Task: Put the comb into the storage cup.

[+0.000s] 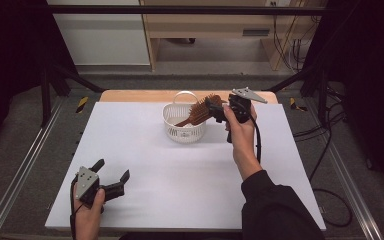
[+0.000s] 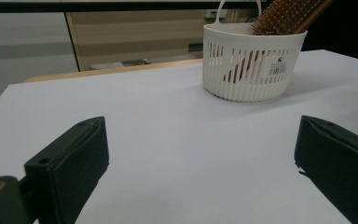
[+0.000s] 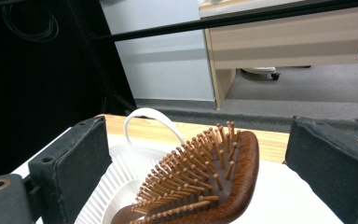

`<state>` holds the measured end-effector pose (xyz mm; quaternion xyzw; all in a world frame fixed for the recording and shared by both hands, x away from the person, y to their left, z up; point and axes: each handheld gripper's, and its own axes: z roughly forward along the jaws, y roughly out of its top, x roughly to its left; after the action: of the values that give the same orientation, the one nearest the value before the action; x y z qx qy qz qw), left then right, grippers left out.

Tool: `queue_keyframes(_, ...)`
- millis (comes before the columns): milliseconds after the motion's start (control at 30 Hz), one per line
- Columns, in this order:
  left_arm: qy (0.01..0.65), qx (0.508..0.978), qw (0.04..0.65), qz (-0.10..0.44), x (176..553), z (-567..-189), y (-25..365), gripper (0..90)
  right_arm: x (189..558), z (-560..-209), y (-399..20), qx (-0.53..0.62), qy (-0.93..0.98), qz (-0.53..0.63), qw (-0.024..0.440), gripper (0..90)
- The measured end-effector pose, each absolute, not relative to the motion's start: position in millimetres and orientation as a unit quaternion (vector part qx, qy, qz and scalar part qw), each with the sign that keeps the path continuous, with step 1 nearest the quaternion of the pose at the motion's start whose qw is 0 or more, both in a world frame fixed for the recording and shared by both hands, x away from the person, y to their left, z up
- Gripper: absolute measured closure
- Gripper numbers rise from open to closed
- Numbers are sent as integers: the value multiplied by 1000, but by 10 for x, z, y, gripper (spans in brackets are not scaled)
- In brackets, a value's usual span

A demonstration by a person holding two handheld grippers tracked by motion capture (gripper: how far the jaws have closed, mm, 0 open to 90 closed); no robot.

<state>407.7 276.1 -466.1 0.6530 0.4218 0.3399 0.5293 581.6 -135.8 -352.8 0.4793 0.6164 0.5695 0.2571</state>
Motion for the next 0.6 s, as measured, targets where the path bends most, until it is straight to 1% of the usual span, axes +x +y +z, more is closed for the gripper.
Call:
queue_keyframes(100, 421, 654, 529, 340, 4076, -4661, 2759, 30, 5802, -3500, -1390, 482, 614, 564, 270, 54)
queue_keyframes(200, 422, 654, 528, 340, 4076, -4661, 2761, 30, 5797, -3491, -1423, 490, 608, 563, 271, 47)
queue_keyframes(367, 422, 655, 527, 339, 4083, -4666, 2766, 30, 5785, -3478, -1475, 491, 597, 561, 295, 41)
queue_keyframes(600, 422, 655, 528, 338, 4087, -4670, 2765, 30, 5737, -3424, -1537, 474, 595, 573, 304, 47)
